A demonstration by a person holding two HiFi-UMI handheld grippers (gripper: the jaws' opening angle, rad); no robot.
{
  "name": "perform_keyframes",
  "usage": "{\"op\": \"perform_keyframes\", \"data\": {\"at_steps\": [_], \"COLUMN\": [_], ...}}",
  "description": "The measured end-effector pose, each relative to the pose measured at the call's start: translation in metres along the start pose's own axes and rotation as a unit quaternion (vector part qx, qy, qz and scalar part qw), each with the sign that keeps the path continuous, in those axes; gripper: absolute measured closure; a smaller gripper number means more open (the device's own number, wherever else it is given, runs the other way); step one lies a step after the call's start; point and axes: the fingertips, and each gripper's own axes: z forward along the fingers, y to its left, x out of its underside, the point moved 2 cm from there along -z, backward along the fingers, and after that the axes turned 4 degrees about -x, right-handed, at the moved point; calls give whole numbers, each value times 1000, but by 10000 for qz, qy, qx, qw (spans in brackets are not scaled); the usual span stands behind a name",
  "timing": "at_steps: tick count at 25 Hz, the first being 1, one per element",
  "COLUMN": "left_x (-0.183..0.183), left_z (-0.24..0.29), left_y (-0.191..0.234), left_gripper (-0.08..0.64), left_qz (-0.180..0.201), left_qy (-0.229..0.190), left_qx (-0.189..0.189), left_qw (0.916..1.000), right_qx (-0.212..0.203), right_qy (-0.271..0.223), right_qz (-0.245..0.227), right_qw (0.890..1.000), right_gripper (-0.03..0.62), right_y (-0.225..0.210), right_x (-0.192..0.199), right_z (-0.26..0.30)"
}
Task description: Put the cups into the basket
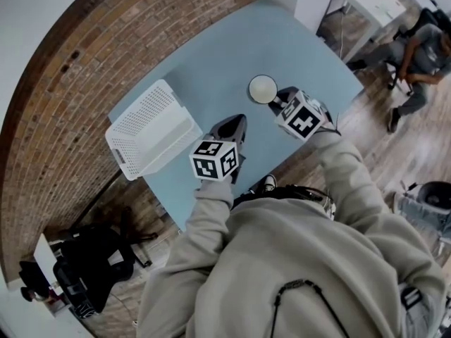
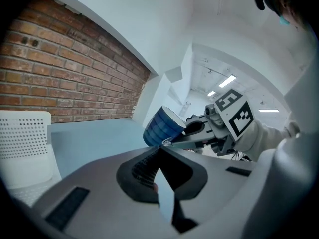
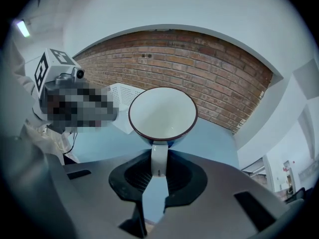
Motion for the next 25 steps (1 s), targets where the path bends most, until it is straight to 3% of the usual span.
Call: {"op": "perform_keyframes", "data": {"at_steps": [6,12,16,21,25], "left_x": [-12,-12,-7,7,14], "left_z": [-19,-75,-131,-208,-246], "left_y": [8,43,76,122,144], "left_gripper": [565,565,565,565,565], "left_qz": [-14,-239,-443,-757,-874], "left_qy": [-261,-520,-779,-1104,-1292], "left_qx": [-373,-1068,-1673,-2413,-2663], "left_qw": [9990,9926,9818,9612,9512], "right_qx": [-135,-604,-1048,-1536,-1692], "right_qy": [-56,-244,-395,-568,-529], "right_qz": [-293,-915,-1413,-1865,-2108], "right_qw": [9995,9937,9836,9687,9613], "right_gripper": [540,540,540,540,540], "right_y": [8,51,98,162,196], "right_x": [-10,-61,-104,-151,-168], "right_z": [-4,12,32,57,74]}}
